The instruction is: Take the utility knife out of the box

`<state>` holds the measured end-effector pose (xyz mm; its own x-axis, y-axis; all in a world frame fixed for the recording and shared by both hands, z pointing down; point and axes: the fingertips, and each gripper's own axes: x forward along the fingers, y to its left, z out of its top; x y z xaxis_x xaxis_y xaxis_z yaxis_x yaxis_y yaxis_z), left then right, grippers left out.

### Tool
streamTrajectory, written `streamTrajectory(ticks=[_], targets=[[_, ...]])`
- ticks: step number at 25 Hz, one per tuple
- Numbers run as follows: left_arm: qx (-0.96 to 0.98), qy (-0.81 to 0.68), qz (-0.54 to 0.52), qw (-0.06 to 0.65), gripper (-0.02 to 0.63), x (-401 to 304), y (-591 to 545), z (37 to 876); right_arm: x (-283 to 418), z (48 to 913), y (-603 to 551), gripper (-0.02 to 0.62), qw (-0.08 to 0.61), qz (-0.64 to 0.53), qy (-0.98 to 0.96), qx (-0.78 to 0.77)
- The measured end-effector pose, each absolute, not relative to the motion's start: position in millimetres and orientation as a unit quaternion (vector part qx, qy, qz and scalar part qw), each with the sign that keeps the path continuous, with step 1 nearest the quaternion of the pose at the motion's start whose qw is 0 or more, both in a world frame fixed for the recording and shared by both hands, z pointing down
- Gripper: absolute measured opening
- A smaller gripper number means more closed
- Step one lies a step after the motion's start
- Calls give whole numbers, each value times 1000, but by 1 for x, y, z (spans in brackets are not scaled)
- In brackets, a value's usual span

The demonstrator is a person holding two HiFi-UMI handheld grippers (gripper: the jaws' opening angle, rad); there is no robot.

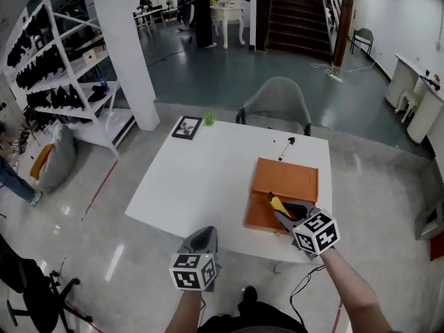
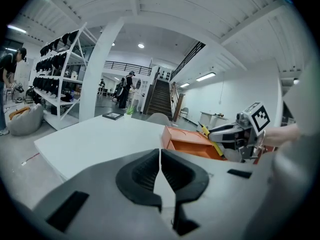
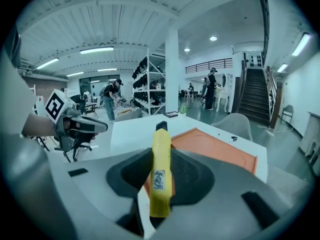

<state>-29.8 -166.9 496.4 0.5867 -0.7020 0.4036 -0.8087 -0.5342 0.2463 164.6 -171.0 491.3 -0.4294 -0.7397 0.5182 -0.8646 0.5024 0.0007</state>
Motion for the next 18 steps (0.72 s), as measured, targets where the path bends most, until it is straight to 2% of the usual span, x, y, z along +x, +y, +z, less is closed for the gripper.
streamTrajectory(ticks=[18], targets=[[894, -388, 132, 182, 18, 5, -166, 484, 180, 455, -125, 114, 113, 157, -805, 561]])
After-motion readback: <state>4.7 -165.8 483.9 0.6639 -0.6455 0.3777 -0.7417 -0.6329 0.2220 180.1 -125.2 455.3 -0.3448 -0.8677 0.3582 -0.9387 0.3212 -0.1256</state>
